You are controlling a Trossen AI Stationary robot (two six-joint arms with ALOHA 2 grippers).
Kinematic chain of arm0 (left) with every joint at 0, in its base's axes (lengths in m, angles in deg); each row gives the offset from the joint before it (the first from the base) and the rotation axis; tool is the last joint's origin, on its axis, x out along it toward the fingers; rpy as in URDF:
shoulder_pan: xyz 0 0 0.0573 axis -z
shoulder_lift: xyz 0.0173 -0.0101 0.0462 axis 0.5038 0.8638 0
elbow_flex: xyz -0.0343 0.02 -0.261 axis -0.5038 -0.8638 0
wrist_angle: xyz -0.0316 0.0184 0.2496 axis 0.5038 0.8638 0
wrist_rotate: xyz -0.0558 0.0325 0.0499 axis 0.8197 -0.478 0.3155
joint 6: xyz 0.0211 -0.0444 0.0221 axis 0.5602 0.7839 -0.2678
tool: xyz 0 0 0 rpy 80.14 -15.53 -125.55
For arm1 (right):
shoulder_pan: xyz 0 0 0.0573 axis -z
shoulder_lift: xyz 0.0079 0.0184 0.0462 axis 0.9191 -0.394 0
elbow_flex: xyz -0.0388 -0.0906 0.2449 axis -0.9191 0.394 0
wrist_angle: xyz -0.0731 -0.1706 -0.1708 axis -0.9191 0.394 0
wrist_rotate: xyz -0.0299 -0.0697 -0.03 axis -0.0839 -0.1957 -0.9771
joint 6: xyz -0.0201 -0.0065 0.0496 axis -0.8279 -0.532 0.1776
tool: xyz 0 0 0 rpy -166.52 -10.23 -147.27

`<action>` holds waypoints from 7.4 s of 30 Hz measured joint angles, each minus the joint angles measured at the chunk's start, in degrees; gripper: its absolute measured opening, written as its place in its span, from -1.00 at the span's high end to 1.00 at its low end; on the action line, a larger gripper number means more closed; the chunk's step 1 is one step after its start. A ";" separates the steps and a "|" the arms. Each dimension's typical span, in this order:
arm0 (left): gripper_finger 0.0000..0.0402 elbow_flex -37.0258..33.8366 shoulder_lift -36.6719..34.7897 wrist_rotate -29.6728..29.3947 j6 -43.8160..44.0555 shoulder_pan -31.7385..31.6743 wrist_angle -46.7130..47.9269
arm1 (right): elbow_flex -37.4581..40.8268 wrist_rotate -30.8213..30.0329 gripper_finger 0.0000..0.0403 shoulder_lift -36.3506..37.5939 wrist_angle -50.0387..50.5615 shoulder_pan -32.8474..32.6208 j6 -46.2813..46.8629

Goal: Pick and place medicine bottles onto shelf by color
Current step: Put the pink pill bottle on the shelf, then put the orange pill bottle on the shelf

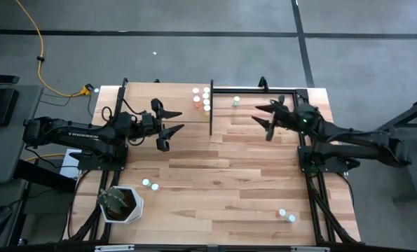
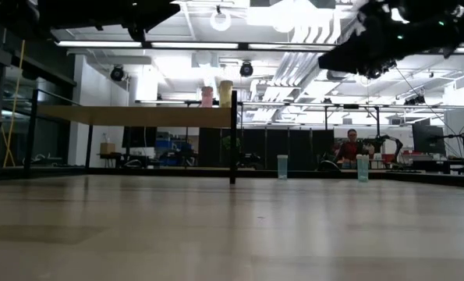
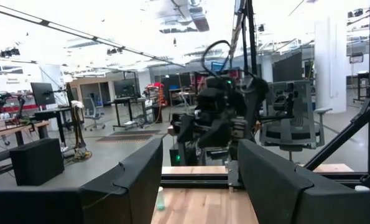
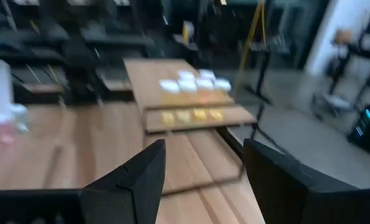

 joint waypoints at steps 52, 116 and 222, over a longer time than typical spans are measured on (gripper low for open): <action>-0.23 53.02 47.57 -3.86 29.82 37.29 115.18 | 3.63 2.79 -0.02 3.11 -6.38 -0.04 2.58; 0.40 33.59 35.15 0.04 45.84 40.67 100.87 | 3.61 2.75 -0.02 2.69 -6.43 -0.06 2.55; 0.03 92.34 53.03 -3.03 4.47 -14.01 120.70 | 3.61 2.39 -0.02 2.70 -6.51 -0.02 2.54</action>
